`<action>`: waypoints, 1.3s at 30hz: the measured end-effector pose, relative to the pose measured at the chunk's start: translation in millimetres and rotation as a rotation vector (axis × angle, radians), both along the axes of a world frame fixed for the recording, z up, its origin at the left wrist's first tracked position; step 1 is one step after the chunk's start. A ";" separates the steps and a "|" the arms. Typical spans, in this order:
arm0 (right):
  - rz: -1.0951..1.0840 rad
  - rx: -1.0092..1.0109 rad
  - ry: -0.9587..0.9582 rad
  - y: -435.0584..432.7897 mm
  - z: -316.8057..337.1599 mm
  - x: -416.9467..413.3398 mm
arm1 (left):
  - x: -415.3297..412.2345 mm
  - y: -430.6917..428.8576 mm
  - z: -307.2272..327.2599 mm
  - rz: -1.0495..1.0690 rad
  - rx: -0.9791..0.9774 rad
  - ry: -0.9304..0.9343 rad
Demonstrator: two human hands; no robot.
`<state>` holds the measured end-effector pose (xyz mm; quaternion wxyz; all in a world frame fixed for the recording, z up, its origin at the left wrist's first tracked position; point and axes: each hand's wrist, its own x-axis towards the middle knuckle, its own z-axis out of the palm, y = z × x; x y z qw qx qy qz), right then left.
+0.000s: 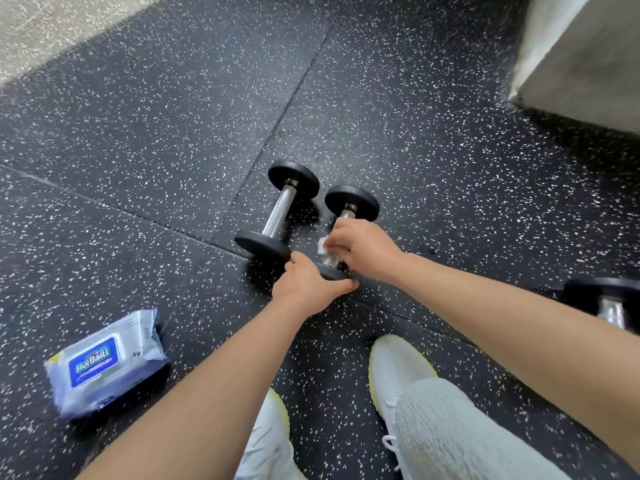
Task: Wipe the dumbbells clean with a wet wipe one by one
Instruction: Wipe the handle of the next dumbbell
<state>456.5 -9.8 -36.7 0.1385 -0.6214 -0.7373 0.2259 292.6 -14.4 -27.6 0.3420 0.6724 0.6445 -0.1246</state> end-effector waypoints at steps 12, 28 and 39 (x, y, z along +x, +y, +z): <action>-0.011 0.081 0.006 -26.9 -13.6 -0.6 | 8.2 -11.1 2.4 -0.032 0.059 0.012; -0.216 0.165 -0.360 -16.6 -15.6 -1.7 | 10.0 -11.7 4.0 -0.056 0.060 0.010; -0.165 0.185 -0.356 -20.6 -23.6 -6.6 | 6.6 -2.4 6.0 -0.038 -0.069 -0.071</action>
